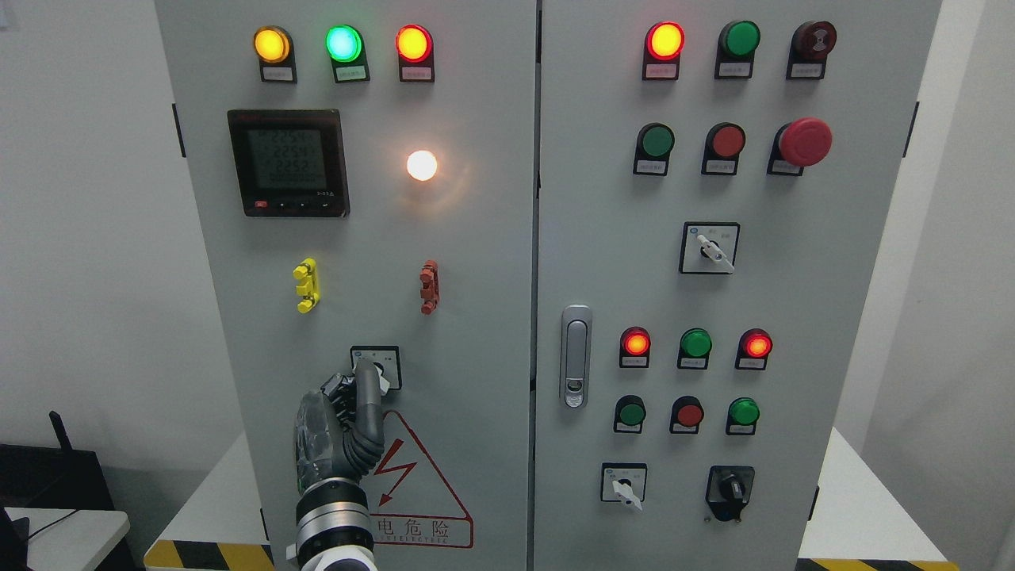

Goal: Turn on light switch 1

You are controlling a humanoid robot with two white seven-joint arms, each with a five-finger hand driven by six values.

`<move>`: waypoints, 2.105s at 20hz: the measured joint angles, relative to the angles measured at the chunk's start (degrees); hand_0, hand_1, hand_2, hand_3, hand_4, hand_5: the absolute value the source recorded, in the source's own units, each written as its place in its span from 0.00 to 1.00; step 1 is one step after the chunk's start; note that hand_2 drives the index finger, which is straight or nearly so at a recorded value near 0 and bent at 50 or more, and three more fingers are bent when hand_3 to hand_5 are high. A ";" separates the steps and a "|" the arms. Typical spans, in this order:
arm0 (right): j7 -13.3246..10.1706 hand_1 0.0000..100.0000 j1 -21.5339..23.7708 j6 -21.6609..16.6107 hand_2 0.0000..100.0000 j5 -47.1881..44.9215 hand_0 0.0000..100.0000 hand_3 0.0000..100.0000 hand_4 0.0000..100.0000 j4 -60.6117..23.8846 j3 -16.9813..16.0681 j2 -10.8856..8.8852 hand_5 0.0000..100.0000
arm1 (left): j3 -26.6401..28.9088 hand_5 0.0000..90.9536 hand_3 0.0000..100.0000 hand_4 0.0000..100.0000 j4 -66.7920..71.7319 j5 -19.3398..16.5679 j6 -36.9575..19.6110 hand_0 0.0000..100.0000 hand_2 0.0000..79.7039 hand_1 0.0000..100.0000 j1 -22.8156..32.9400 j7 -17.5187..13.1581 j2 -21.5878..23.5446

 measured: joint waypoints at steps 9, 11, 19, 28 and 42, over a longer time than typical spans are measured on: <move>0.00 0.39 0.00 0.00 0.00 0.00 0.12 0.00 0.00 -0.01 0.00 0.00 0.00 | 0.02 0.96 0.84 0.89 0.00 -0.02 -0.15 0.27 0.74 0.19 0.22 -0.38 0.00; 0.00 0.39 0.00 0.00 0.00 0.00 0.12 0.00 0.00 -0.01 0.00 0.00 0.00 | 0.03 0.96 0.84 0.89 -0.01 -0.03 -0.16 0.26 0.74 0.19 0.28 -0.39 0.00; 0.00 0.39 0.00 0.00 0.00 0.00 0.12 0.00 0.00 -0.01 0.00 0.00 0.00 | 0.05 0.96 0.84 0.89 -0.26 -0.06 -0.56 0.25 0.74 0.20 0.59 -0.41 0.01; 0.00 0.39 0.00 0.00 0.00 0.00 0.12 0.00 0.00 0.00 0.00 0.00 0.00 | 0.02 0.96 0.83 0.89 -0.55 -0.14 -0.88 0.25 0.74 0.20 1.27 -0.41 0.13; 0.00 0.39 0.00 0.00 0.00 0.00 0.12 0.00 0.00 0.01 0.00 0.00 0.00 | 0.40 0.96 0.88 0.92 -2.65 -0.17 -4.73 0.19 0.76 0.22 4.62 -3.50 0.66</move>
